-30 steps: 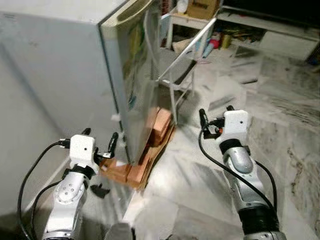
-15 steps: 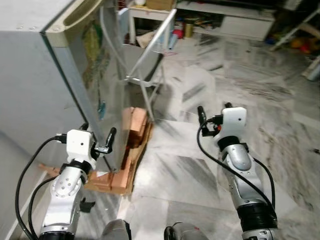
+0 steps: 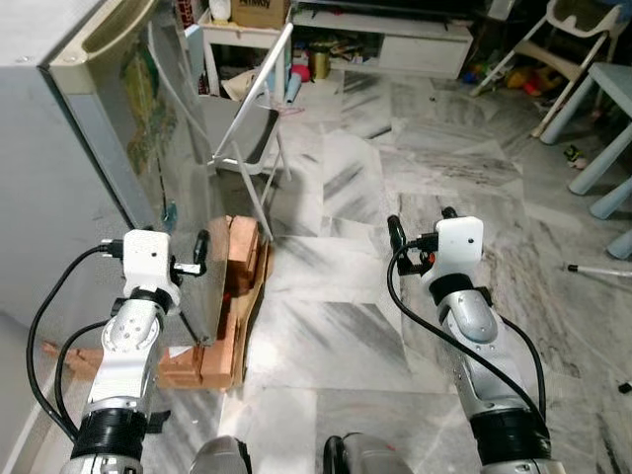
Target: Restocking fridge
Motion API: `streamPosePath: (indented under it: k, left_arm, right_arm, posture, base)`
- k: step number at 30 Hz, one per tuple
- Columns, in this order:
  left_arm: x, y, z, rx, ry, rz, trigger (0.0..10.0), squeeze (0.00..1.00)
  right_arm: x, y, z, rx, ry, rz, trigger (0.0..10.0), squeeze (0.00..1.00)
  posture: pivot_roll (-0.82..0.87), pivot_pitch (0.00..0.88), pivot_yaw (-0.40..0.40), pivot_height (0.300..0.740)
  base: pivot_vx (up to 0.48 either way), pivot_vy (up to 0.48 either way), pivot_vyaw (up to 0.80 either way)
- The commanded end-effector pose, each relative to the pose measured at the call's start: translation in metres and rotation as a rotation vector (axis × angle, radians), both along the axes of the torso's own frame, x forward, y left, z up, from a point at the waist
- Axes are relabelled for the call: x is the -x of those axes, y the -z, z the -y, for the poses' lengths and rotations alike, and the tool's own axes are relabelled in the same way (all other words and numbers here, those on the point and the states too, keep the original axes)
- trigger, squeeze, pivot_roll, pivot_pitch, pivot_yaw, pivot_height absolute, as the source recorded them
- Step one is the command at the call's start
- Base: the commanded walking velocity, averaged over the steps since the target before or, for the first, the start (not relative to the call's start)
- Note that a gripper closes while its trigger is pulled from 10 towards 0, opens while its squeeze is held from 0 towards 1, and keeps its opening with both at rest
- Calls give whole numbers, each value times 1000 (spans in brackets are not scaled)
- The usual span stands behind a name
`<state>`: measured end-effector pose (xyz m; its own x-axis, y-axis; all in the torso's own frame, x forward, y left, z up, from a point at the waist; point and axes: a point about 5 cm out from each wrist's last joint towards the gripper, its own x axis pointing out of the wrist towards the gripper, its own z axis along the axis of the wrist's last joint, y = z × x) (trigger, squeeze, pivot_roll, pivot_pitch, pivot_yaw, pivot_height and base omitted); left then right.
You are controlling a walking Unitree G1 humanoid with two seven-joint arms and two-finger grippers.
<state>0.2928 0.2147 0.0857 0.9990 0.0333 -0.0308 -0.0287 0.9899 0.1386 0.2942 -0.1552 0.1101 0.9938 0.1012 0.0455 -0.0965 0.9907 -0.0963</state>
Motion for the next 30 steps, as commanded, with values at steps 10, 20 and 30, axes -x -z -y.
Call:
streamPosePath:
  k: [10, 20, 30]
  left_arm:
    - [-23, 4, -1, -39, -73, -24, 10000, 0]
    - [-46, -8, -13, -38, -205, -19, 10000, 0]
    - [-42, -1, -18, -55, -269, -40, 10000, 0]
  right_arm:
    - [4, -4, -2, -3, -27, 2, 10000, 0]
    - [10, -4, 5, 3, -12, -6, 10000, 0]
    - [12, -1, 3, -4, -23, -24, 10000, 0]
  posture:
    - [-35, 93, -56, 740]
    - [-60, 96, -50, 740]
    - [-55, 98, -49, 740]
  base:
    - [0, 0, 0]
    - [0, 0, 0]
    - [0, 0, 0]
